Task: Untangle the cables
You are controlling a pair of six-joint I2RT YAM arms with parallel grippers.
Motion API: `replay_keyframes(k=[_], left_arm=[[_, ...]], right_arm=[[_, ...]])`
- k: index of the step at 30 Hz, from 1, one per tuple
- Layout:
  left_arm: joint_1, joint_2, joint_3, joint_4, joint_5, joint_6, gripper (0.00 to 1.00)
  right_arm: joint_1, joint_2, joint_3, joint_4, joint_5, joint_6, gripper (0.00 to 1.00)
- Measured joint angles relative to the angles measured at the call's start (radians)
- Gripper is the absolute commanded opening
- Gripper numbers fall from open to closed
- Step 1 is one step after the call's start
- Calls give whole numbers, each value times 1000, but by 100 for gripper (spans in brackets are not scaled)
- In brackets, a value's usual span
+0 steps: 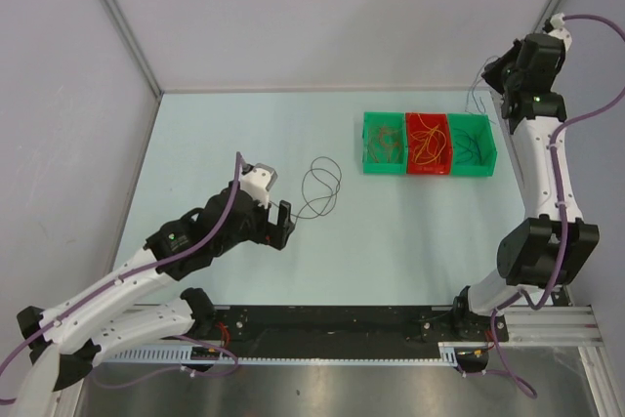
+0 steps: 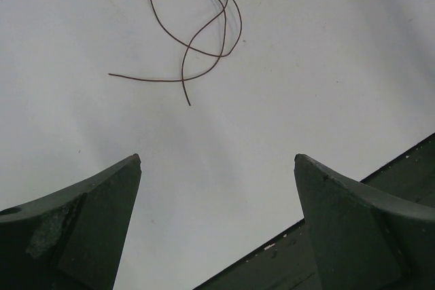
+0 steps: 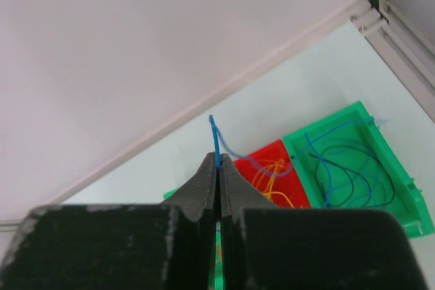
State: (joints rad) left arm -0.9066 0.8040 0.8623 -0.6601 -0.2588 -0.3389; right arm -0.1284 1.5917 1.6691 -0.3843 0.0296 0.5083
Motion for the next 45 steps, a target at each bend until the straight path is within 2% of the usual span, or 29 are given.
replay_keyframes(k=[6,22,45], left_arm=[[0,-7,0,0,0,0,99],[0,-3,0,0,-1,0,99],[0,14,0,0,-11,0,99]], right_arm=[[0,-36,42,2,1,20,0],[-30,-8,18,-6,2,42,0],[-74,-98,35,19,-108,111,0]])
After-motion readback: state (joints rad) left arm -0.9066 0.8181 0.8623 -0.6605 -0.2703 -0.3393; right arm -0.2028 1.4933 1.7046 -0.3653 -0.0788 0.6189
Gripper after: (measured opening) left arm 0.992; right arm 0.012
